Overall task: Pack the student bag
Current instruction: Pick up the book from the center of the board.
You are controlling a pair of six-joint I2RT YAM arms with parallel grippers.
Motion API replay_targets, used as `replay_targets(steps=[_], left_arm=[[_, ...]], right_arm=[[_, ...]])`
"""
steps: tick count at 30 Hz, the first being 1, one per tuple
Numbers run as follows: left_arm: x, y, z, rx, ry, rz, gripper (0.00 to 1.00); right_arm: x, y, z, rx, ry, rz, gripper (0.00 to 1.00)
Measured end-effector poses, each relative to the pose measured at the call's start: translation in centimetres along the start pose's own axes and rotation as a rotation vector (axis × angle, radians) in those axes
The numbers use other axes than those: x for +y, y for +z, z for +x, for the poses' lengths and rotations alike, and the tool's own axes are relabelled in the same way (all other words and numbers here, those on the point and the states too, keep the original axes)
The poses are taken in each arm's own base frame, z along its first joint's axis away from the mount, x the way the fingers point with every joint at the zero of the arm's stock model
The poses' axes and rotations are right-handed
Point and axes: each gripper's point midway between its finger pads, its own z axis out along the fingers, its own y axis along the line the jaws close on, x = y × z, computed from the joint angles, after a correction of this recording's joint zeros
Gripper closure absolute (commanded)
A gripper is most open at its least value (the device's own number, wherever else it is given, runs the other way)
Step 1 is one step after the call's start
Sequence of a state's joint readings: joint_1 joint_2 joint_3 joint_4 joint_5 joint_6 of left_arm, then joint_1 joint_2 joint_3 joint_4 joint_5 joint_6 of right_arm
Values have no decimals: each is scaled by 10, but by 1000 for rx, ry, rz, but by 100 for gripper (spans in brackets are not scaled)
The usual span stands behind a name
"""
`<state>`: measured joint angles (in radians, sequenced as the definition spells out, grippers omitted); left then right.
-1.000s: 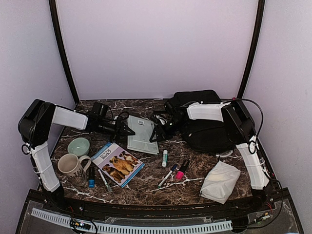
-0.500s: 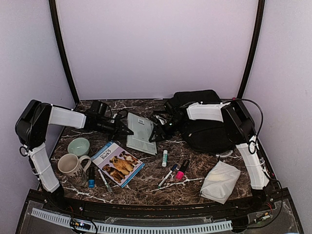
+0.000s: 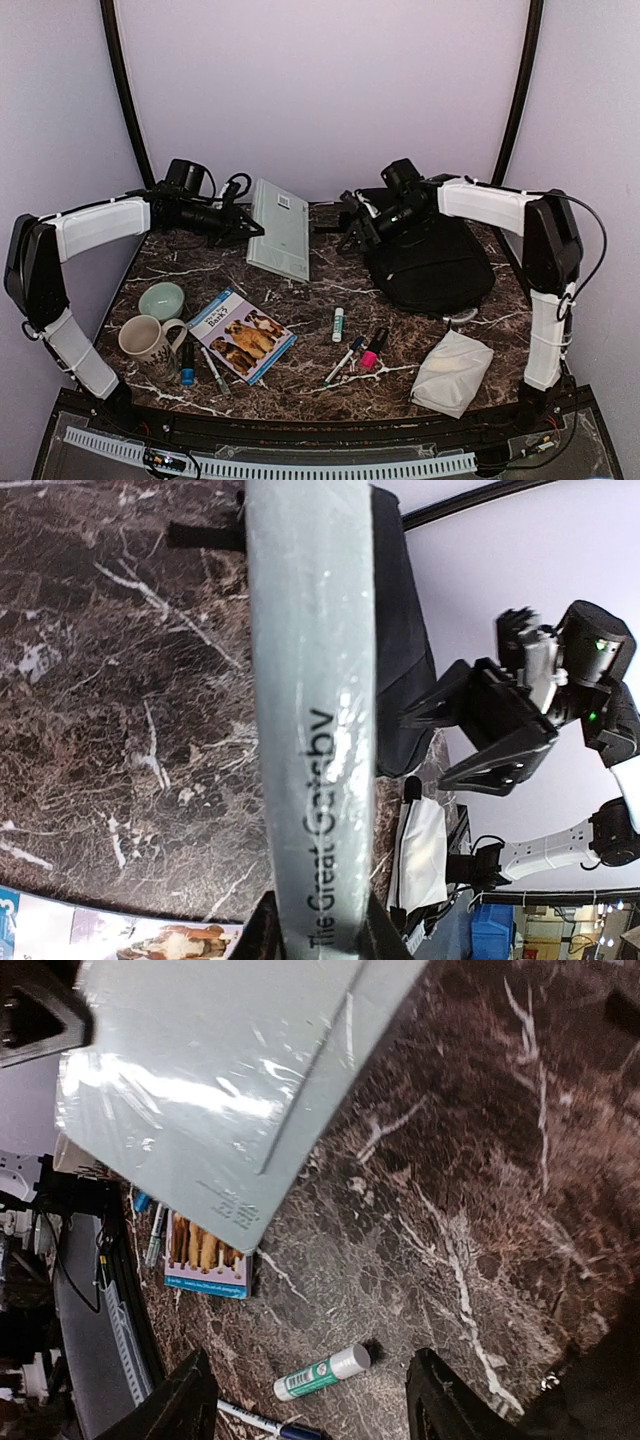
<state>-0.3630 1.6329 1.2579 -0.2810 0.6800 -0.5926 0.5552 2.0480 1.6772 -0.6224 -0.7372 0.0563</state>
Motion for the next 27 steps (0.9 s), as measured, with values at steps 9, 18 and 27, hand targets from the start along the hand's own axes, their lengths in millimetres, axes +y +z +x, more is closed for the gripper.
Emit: replay_targets(steps=[9, 18, 27], left_arm=[[-56, -29, 1, -105, 147, 177, 100], [-95, -15, 46, -103, 209, 388, 100], [-108, -16, 43, -199, 163, 537, 100]], right_arm=[[63, -109, -32, -219, -257, 54, 26], [45, -99, 9, -166, -178, 7, 22], [72, -99, -18, -288, -150, -167, 18]])
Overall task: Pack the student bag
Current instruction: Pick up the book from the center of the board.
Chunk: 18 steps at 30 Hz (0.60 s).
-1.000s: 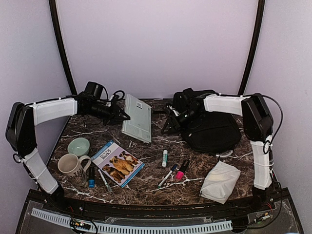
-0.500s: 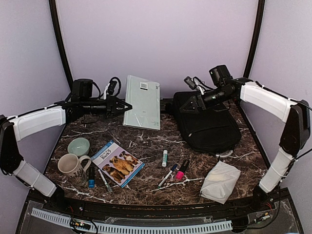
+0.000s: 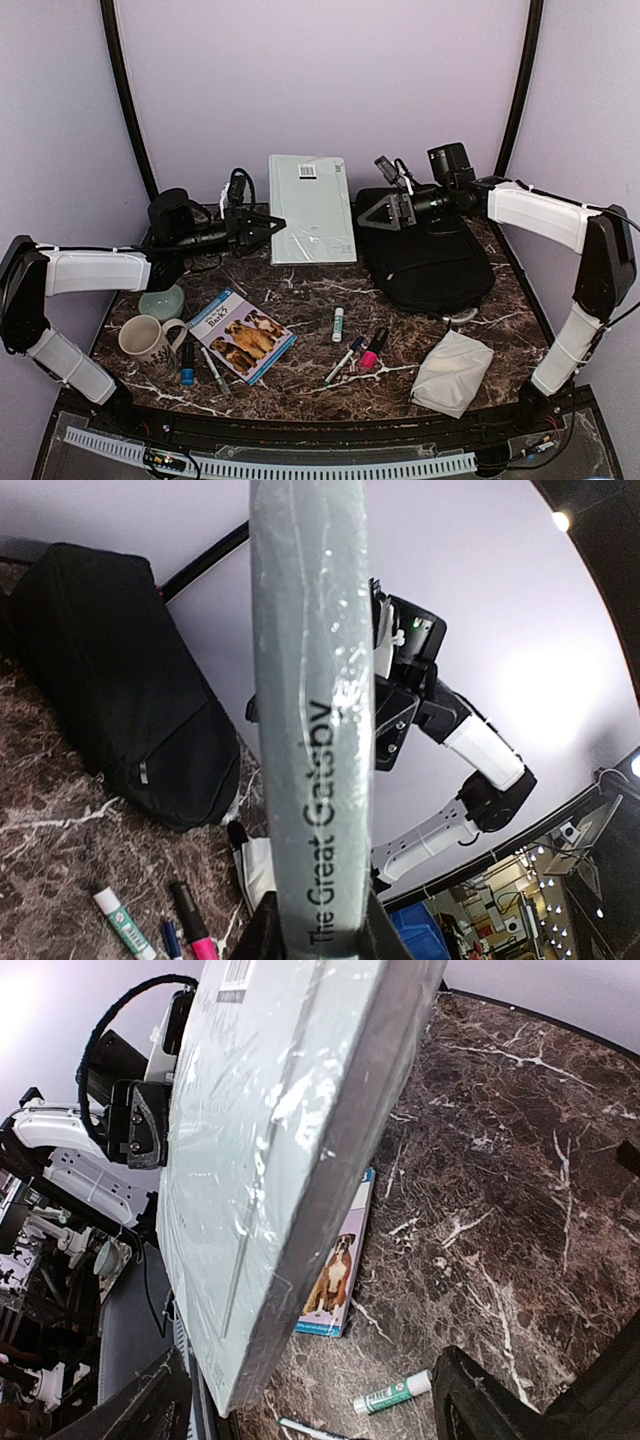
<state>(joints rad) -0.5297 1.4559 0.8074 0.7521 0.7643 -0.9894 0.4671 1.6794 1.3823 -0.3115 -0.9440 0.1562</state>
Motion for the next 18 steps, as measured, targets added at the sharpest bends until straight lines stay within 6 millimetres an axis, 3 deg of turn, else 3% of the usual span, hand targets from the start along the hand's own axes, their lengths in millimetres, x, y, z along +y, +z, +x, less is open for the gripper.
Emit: replay_targets(steps=[5, 18], left_arm=[[-8, 8, -7, -37, -3, 67, 100], [-10, 19, 1, -33, -29, 120, 100]], right_arm=[[10, 12, -7, -17, 8, -45, 19], [34, 24, -9, -38, 77, -220, 55]])
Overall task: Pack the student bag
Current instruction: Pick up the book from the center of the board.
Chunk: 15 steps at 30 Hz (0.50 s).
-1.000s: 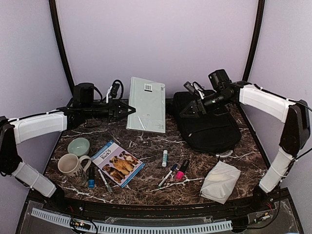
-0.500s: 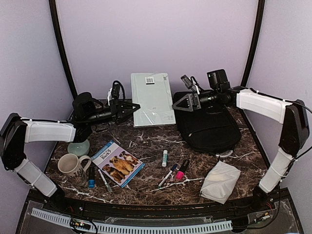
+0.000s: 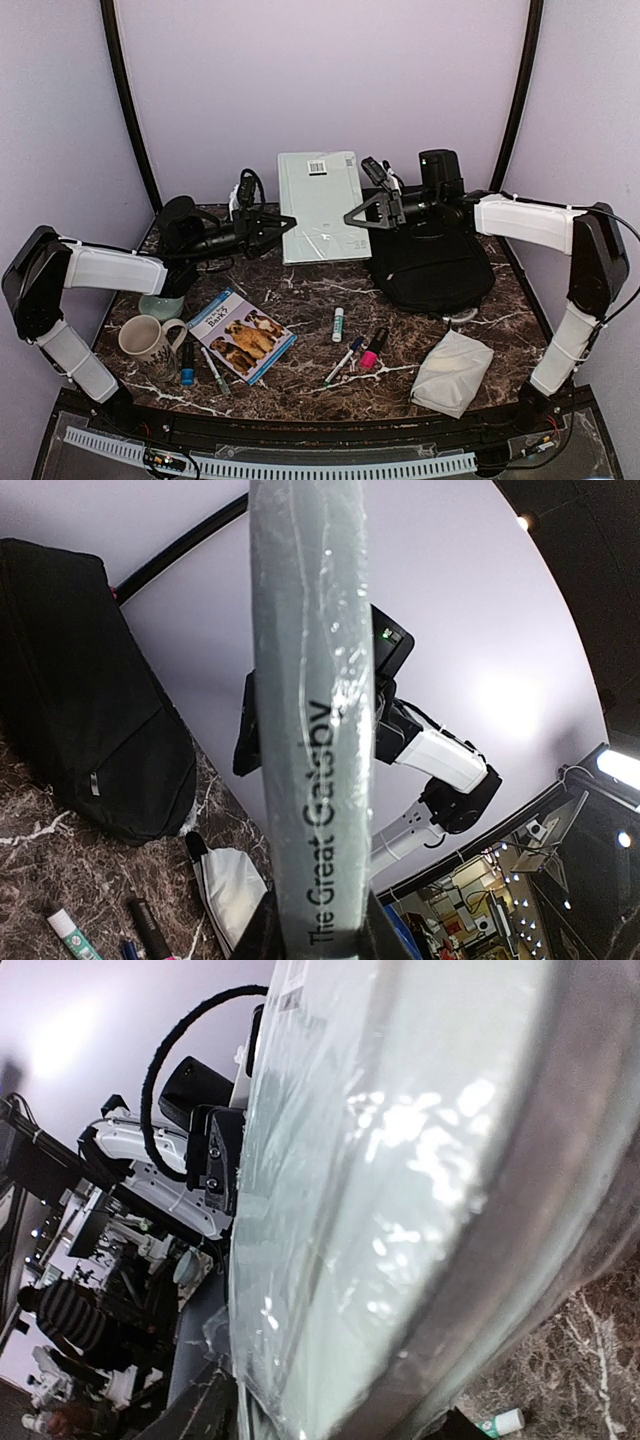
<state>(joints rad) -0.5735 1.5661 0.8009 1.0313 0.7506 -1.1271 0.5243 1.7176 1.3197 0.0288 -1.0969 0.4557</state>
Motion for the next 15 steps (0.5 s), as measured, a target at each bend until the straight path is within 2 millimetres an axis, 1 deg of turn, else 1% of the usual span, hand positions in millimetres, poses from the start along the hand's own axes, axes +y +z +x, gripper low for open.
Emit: replay_targets(steps=[5, 10, 15], left_arm=[[3, 1, 1, 1, -2, -2, 100], [3, 2, 0, -6, 4, 0, 100], [7, 3, 3, -1, 25, -7, 100]], right_arm=[[5, 1, -2, -13, 44, -38, 62], [5, 0, -2, -26, 77, -47, 68], [3, -1, -1, -25, 112, -47, 82]])
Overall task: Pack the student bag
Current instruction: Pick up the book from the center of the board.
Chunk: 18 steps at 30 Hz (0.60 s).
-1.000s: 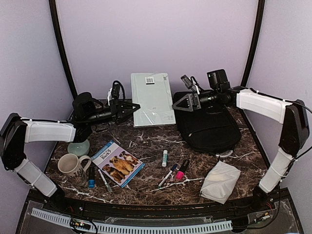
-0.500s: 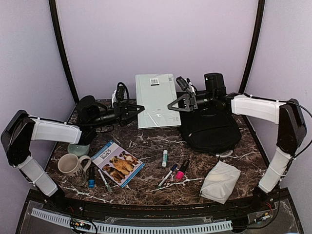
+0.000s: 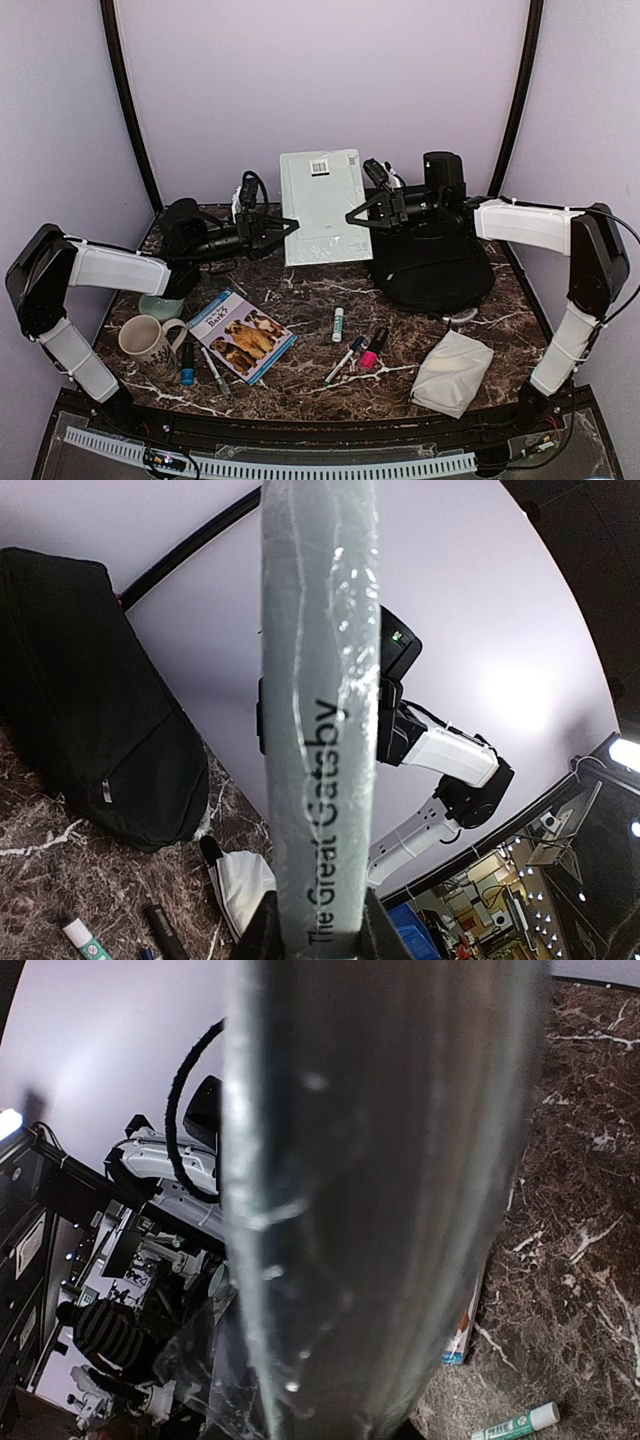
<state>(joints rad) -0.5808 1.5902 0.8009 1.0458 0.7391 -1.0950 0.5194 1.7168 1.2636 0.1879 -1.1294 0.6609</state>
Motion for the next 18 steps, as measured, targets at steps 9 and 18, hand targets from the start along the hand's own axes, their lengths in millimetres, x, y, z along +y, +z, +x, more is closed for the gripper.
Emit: replay_targets(steps=[9, 18], left_arm=[[20, 21, -3, 31, 26, -40, 65], [50, 55, -48, -44, 145, -216, 58]], right_arm=[[-14, -25, 2, -46, 57, 12, 100], [-43, -140, -19, -273, 46, 276, 100]])
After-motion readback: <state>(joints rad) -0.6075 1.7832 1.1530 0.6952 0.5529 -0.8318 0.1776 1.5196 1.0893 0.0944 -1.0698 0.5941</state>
